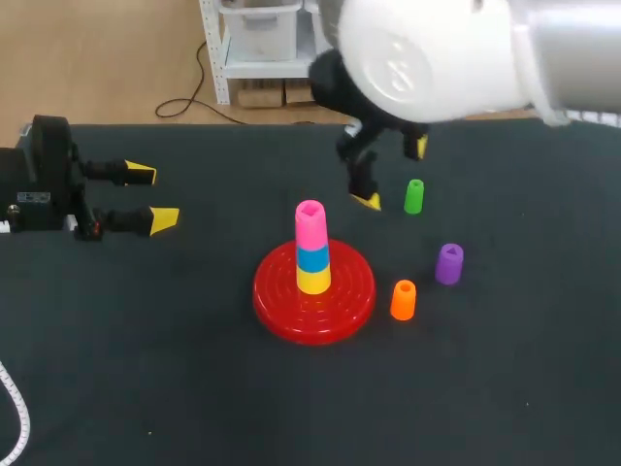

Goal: Pick up and stack the cylinders on the red base in this order: pink,purple,orange,green

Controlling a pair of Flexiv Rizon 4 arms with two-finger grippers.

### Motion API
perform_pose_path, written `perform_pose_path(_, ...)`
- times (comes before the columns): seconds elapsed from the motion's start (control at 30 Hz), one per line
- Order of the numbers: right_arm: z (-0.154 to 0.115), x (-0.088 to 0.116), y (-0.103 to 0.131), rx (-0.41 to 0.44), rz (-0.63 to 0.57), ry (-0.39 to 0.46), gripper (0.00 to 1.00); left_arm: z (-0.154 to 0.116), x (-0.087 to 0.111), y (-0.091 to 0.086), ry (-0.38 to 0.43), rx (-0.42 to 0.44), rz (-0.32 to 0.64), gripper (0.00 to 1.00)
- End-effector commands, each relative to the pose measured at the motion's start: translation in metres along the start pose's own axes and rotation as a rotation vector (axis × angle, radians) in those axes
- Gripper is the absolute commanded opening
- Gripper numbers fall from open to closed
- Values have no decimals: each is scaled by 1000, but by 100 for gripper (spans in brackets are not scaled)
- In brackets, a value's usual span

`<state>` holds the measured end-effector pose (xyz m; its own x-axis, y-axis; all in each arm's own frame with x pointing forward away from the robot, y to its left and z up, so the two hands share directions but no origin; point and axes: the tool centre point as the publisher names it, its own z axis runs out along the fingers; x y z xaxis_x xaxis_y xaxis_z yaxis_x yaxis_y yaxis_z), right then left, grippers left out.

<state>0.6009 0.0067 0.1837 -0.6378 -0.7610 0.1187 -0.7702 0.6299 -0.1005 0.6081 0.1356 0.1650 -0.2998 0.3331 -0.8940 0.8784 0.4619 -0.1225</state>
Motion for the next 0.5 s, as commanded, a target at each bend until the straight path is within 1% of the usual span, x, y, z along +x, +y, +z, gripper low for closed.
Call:
perform_pose_path(0.03, 15, 29, -4, -3, 35, -31, 100, 1, 2, 0, -9, -4, 3, 100)
perform_pose_path(0.2, 27, 61, -12, -10, 100, 3, 100, 1, 2, 0, -9, -4, 3, 100)
perform_pose_path(0.3, 32, 75, -15, -15, 125, 16, 100, 1, 2, 0, -9, -4, 3, 100)
perform_pose_path(0.37, 38, 81, -19, -17, 143, 31, 100, 1, 2, 0, -9, -4, 3, 100)
perform_pose_path(0.4, 39, 83, -20, -15, 158, 25, 100, 1, 2, 0, -9, -4, 3, 100)
perform_pose_path(0.43, 40, 84, -21, -12, 150, 34, 100, 1, 2, 0, -9, -4, 3, 100)
perform_pose_path(0.47, 40, 83, -21, -12, 150, 34, 100, 1, 2, 0, -9, -4, 3, 100)
perform_pose_path(0.5, 40, 78, -22, -24, 152, 37, 100, 1, 2, 0, -9, -4, 3, 100)
